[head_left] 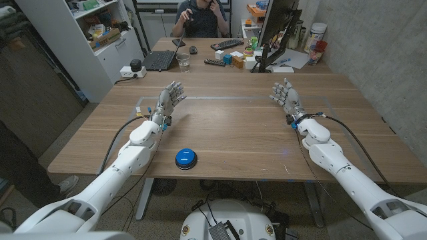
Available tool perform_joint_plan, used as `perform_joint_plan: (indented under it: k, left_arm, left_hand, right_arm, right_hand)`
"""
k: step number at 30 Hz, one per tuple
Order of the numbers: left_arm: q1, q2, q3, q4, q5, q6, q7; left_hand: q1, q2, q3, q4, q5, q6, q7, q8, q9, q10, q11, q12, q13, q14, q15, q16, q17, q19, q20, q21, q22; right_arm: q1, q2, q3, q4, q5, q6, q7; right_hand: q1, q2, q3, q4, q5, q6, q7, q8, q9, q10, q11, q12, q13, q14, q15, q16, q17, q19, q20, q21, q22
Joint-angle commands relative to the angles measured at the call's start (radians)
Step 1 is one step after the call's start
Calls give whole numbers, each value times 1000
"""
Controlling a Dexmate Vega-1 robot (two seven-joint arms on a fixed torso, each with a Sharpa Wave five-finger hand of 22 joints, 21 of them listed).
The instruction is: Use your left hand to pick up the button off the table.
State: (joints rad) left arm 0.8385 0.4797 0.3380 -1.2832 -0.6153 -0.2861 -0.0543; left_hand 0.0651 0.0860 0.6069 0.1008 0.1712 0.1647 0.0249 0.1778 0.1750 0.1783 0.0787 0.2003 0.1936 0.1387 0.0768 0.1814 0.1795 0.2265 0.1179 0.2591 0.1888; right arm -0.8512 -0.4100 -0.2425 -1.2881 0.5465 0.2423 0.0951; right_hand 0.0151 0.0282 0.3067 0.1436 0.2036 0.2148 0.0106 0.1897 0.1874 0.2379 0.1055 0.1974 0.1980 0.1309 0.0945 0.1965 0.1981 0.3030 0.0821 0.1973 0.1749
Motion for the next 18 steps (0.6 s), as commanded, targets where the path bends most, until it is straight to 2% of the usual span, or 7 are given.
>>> perform_joint_plan:
  k: [1, 9, 18]
  left_arm:
    - [15, -106, -124, 18, 107, 48, -70]
    - [16, -155, -179, 29, 161, 63, -104]
    - [14, -186, -213, 31, 202, 81, -123]
  left_hand:
    - [-1, 13, 5, 0, 4, 8, 1, 7, 5, 7, -1, 8, 5, 11, -2, 6, 4, 8, -2, 3, 5]
    - [-2, 12, 5, 0, 4, 8, 1, 7, 5, 7, -1, 8, 5, 11, -1, 6, 4, 9, -2, 3, 5]
    - [-3, 12, 4, 1, 4, 8, -1, 7, 5, 5, -2, 8, 5, 10, -1, 6, 3, 8, 0, 2, 5]
  right_arm:
    - [-17, 240, 292, -5, -292, -107, 183]
    - [1, 365, 427, -1, -437, -126, 283]
    - [24, 437, 516, 10, -526, -126, 345]
  right_hand:
    - [0, 12, 5, 2, 5, 8, 0, 5, 2, 8, -3, 3, 3, 9, 0, 6, 5, 9, 0, 5, 5]
    - [3, 14, 4, 1, 6, 7, 0, 5, 2, 8, -1, 4, 3, 8, 0, 5, 4, 9, -1, 5, 5]
    - [6, 16, 2, 0, 7, 6, -1, 5, 2, 7, -1, 3, 3, 8, -2, 5, 3, 8, -1, 5, 5]
